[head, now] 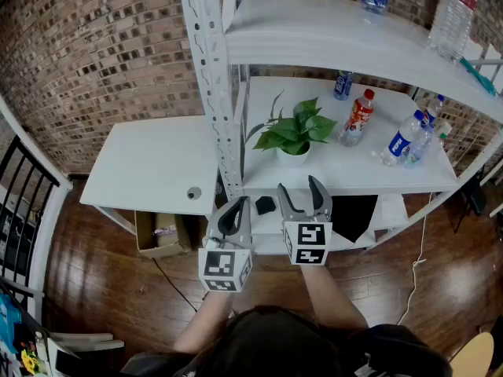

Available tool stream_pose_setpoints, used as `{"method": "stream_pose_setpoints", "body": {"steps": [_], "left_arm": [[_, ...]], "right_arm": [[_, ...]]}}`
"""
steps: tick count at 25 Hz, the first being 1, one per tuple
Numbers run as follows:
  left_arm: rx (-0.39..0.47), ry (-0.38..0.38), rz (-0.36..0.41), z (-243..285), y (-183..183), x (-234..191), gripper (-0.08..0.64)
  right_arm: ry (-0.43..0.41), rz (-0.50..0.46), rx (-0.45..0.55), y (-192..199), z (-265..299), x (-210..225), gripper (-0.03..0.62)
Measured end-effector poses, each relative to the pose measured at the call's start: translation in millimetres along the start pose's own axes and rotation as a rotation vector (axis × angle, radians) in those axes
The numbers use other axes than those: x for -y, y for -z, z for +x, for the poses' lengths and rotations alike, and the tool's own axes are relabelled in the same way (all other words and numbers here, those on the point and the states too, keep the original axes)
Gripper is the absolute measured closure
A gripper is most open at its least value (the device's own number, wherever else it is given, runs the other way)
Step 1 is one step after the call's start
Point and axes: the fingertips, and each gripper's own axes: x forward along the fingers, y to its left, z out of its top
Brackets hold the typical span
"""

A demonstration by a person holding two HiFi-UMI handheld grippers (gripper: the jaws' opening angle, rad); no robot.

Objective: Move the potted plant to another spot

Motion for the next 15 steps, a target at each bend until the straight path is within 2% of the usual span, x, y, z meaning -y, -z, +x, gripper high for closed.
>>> {"method": "stream_pose_setpoints", "body": {"steps": [3,9,12,15], "left_arm": [[-0.004,0.003,-0.004,2.2,1.0,-0.6,0.548],[-0.012,0.016,-0.009,9.8,1.8,-5.3,0.548],[-0.016,0.020,-0.014,12.6,2.4,-8.1,0.548],[-0.017,0.020,-0.017,14.4,2.8,-11.8,0.548]], "right_arm": [[0.031,0.021,-0.007,4.5,14.4,10.4,0.171],[0.044,0.085,-0.058,14.6,58.8,24.0,0.010],[0.047,0.107,-0.098,19.6,80.3,29.0,0.008],[0.056,0.085,-0.129,21.4,96.5,35.0,0.008]]}}
